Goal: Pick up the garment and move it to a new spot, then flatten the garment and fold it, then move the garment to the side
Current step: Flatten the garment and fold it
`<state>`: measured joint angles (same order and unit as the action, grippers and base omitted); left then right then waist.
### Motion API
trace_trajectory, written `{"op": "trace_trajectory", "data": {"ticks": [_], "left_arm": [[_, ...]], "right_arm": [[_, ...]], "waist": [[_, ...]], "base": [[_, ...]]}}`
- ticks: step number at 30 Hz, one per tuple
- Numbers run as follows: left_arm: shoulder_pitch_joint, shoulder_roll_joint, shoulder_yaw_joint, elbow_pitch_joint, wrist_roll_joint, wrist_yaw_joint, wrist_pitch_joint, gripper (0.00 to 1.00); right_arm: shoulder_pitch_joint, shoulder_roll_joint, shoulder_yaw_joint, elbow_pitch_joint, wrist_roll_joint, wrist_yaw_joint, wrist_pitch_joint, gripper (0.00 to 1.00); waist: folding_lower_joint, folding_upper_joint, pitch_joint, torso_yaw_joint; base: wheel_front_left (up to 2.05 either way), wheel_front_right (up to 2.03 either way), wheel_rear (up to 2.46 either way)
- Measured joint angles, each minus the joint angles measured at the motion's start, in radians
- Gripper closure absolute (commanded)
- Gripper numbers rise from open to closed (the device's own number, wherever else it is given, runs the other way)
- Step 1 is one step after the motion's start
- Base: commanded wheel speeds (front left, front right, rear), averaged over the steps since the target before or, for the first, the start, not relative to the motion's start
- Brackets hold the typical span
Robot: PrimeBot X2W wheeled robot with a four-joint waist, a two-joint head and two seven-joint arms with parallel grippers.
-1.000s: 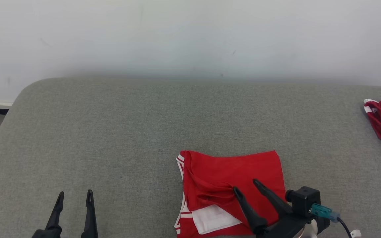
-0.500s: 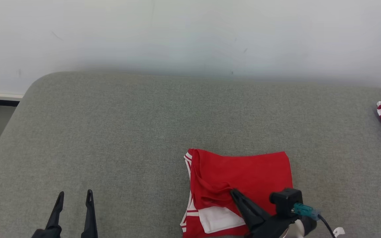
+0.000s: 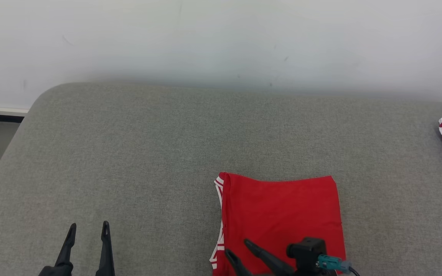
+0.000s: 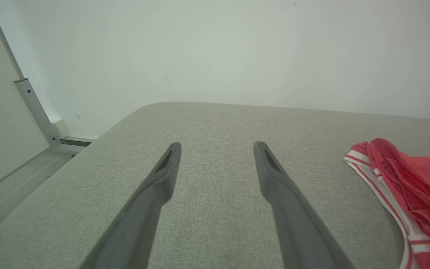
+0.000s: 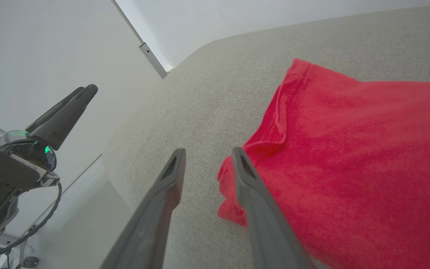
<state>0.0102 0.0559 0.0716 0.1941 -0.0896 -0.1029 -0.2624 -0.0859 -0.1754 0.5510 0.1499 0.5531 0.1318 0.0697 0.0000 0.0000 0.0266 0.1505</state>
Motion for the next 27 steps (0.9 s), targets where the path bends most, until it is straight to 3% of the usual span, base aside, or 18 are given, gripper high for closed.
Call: {"op": "trace_trajectory", "data": {"ticks": [8, 17, 27], "left_arm": [[0.0, 0.0, 0.012, 0.002, 0.0, 0.0, 0.0, 0.0], [0.004, 0.001, 0.015, -0.014, 0.012, -0.001, 0.0, 0.0], [0.006, 0.006, 0.015, -0.022, 0.026, -0.001, 0.0, 0.0]], "right_arm": [[-0.001, -0.013, -0.047, -0.029, 0.002, 0.0, -0.082, 0.0], [-0.005, -0.01, -0.24, -0.032, -0.109, 0.0, -0.216, 0.0], [0.047, 0.02, -0.441, -0.034, -0.228, 0.0, -0.26, 0.0]], "waist": [[0.0, 0.0, -0.004, -0.013], [0.0, 0.0, -0.015, -0.054], [0.0, 0.0, -0.027, -0.123]], "base": [[0.0, 0.0, 0.0], [0.0, 0.0, 0.0], [0.0, 0.0, 0.0]]}}
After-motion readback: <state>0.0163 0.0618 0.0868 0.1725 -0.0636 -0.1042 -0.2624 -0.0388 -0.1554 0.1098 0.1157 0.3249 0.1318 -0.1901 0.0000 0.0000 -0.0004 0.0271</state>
